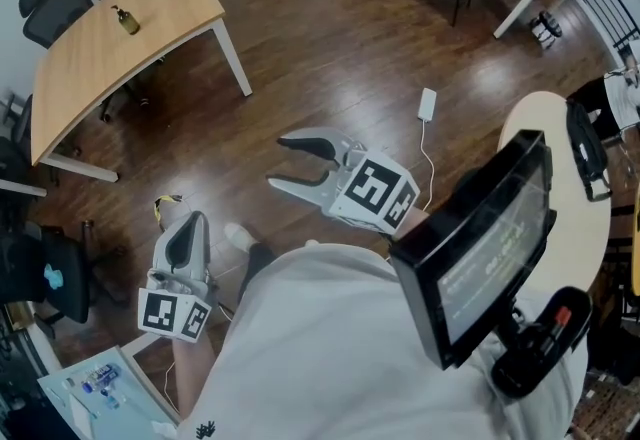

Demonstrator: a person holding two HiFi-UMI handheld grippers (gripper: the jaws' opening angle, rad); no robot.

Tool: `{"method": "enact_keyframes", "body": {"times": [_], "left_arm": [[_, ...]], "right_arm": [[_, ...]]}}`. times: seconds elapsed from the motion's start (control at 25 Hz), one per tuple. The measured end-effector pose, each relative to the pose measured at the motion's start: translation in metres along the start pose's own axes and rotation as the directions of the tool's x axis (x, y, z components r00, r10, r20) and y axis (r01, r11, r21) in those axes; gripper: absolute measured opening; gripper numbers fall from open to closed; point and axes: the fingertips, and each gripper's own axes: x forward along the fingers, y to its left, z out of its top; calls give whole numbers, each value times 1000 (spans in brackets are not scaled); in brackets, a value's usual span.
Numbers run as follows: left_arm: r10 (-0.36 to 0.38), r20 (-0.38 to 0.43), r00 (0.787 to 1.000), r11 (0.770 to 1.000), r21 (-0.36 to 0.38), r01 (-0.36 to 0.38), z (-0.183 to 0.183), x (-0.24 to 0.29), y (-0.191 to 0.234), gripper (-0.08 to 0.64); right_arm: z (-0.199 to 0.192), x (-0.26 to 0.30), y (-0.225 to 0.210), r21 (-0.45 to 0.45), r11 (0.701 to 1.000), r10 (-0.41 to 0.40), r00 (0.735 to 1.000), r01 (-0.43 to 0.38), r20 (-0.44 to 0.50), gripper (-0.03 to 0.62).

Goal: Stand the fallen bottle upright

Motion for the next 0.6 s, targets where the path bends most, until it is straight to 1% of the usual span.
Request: {"method": "enact_keyframes", "body": {"times": [0.28, 0.6], "left_arm": [[-3, 3, 1000, 1000, -14, 3, -1, 2, 14, 0], [-3, 7, 1000, 999, -37, 3, -6, 2, 62, 0]], "right_arm": [[3, 13, -6, -2, 1000, -6, 1000, 6, -18, 215], [9, 59, -17, 0, 1000, -9, 999, 9, -45, 206]]}}
